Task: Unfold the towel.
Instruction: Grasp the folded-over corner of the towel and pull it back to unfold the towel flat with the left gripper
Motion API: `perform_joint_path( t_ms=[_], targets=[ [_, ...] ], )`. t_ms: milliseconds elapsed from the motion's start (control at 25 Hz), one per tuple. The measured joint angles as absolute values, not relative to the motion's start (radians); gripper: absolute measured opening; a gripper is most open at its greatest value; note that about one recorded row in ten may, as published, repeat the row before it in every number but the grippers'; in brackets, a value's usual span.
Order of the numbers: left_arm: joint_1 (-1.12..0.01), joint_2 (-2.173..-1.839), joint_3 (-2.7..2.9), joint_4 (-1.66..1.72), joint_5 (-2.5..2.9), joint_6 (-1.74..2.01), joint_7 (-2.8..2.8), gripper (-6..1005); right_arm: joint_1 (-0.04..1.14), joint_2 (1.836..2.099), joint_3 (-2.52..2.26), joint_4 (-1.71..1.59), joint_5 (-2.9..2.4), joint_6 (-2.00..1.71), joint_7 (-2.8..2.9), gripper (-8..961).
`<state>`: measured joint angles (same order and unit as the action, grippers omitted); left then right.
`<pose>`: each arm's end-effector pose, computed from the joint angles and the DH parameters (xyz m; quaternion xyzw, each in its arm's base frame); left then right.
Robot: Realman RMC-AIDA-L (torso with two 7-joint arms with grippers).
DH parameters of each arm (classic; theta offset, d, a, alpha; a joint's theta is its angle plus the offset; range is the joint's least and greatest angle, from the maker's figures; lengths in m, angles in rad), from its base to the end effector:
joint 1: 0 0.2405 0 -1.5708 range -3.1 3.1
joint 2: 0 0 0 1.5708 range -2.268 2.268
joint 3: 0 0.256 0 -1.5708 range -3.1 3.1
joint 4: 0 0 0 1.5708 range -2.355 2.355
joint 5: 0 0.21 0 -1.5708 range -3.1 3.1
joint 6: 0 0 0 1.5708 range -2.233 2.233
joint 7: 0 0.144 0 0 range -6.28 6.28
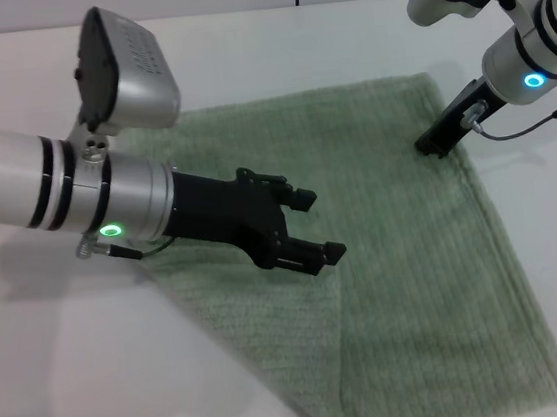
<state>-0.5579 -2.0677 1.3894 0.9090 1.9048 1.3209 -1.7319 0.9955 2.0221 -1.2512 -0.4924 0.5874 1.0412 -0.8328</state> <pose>-0.1912 0.3394 -0.0584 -0.9845 -0.1501 -0.0827 0.0382 0.2069 0.4330 -0.0480 -0.9163 0.3025 -0.1719 0.1982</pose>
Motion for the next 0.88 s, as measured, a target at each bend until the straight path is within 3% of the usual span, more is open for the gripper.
perform_joint_path(
  t_ms=[880],
  targets=[
    [-0.601, -2.071, 1.510, 0.828, 1.906, 1.219, -1.732, 760, 0.996, 2.023, -1.251, -0.492, 0.588, 1.038, -0.832, 56]
  ],
)
